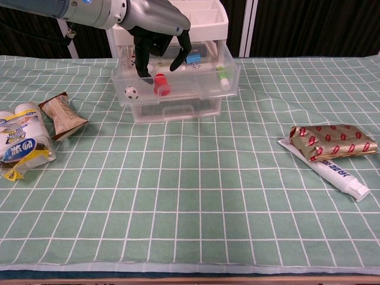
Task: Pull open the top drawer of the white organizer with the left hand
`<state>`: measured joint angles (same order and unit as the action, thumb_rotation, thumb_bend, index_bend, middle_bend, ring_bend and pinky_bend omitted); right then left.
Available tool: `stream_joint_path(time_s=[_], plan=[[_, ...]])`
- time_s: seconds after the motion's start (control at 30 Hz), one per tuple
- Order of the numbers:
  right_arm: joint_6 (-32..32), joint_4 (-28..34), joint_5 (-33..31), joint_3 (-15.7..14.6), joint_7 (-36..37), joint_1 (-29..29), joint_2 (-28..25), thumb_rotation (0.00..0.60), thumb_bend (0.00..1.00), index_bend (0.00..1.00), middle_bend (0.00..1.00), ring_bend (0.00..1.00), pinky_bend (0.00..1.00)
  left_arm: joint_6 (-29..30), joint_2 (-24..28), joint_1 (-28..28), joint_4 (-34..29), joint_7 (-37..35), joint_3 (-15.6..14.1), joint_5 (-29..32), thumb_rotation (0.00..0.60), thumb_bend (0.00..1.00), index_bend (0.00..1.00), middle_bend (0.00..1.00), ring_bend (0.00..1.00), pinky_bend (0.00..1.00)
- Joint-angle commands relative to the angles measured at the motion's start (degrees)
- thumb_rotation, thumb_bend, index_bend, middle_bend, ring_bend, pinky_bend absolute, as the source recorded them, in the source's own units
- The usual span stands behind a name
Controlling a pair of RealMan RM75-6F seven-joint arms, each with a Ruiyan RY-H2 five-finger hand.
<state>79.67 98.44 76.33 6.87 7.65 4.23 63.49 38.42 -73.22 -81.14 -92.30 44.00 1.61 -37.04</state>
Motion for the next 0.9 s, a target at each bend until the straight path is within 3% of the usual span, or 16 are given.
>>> stream_joint_path(time_s=[0.03,0.2,0.63,0.9], plan=[[0.0,0.0,0.0,0.0,0.0,0.0,0.0,0.6,0.09,0.0,0.0,0.0,0.23,0.0,-0.5,-0.4,0.2,-0.2,-0.5,0.1,0.6,0.17,0.47,1.0,1.0,1.0],[0.0,0.0,-0.1,0.0,0.2,0.0,0.0,0.6,0.09,0.0,0.0,0.0,0.23,0.0,-1.1,-1.1,0.2,-0.6,-1.2,0.4,0.6,0.18,0.49,1.0,1.0,1.0],[-0.1,0.1,0.0,0.0,0.4,-0.1,0.0,0.6,0.09,0.0,0.0,0.0,0.23,0.1,-1.1,-2.3,-0.2,-1.9,-2.6,0.6,0.6,0.36,0.6,1.0,1.0,1.0],[-0.2,0.2,0.0,0.0,0.6,-0.1,-0.1,0.6,0.09,0.0,0.0,0.0,0.23,1.3,-0.2,-2.5,-0.9,-2.9,-2.6,-0.1,0.6,0.37,0.62,1.0,1.0,1.0]])
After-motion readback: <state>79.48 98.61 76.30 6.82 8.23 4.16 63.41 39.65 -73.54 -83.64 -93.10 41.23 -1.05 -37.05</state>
